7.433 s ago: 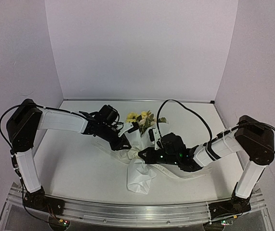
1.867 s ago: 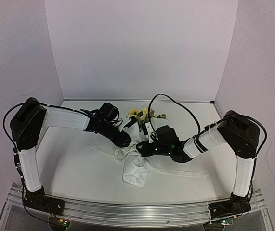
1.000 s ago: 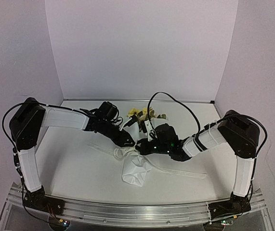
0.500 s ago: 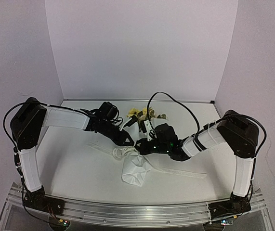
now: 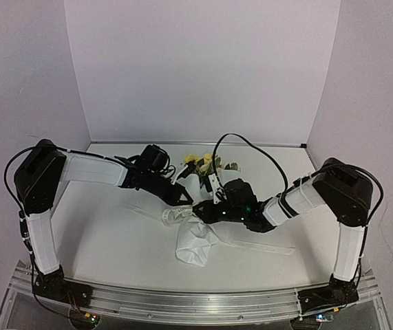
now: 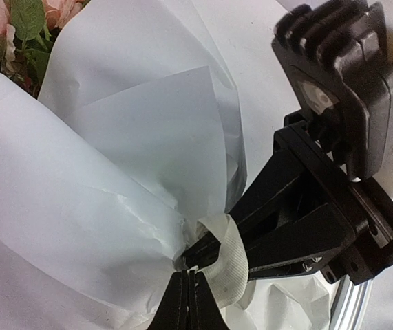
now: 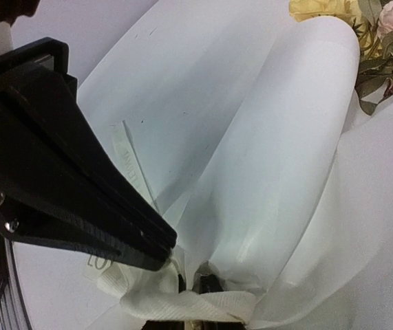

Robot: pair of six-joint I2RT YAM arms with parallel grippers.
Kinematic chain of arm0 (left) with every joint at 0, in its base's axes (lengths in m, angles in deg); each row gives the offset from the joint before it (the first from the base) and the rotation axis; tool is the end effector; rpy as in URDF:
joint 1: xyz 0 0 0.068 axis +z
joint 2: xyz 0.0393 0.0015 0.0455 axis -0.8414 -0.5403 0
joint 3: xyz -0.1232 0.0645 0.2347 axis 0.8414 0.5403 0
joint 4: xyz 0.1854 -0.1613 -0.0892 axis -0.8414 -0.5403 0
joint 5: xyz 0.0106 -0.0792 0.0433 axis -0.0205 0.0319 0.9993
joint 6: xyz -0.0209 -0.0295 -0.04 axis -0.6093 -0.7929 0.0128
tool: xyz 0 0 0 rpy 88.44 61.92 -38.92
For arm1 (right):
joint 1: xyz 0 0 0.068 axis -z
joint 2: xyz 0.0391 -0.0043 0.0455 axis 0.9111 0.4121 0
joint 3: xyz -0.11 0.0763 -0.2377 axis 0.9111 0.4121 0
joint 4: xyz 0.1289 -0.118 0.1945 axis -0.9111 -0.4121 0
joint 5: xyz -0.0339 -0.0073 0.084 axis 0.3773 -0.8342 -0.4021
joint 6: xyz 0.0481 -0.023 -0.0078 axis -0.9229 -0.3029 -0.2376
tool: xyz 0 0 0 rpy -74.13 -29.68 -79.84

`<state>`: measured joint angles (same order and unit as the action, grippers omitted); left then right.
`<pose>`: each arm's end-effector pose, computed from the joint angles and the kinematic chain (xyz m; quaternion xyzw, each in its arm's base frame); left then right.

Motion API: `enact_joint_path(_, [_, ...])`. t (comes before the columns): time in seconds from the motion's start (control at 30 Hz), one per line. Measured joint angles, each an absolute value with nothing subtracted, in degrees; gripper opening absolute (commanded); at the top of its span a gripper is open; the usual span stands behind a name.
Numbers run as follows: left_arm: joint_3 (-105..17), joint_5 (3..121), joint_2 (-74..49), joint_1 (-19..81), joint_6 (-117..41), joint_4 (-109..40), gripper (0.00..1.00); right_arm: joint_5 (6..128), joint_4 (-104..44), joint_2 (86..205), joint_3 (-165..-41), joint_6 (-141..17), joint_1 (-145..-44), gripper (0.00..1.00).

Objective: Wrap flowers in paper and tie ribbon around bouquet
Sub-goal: Cross the half-tied ribbon with the folded bouquet.

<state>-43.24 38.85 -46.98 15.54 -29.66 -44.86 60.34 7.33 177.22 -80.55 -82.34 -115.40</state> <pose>0.2940 -0.2873 0.1820 0.3868 0.8122 -0.3696 0.2328 0.2501 0.3091 0.1319 -0.2302 0.7978 0.4236 0.3622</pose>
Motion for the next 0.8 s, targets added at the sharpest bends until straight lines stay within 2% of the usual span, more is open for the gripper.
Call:
enact_joint_path(0.57, [-42.1,40.6,-42.7,14.0,-32.6,-42.6,0.00,61.9,6.7,168.7,-73.8,-82.1,-116.2,0.32])
enact_joint_path(0.8, [-42.5,41.1,-42.3,11.8,-33.4,-44.1,0.00,64.8,5.5,164.6,-71.3,-82.1,-116.2,0.32])
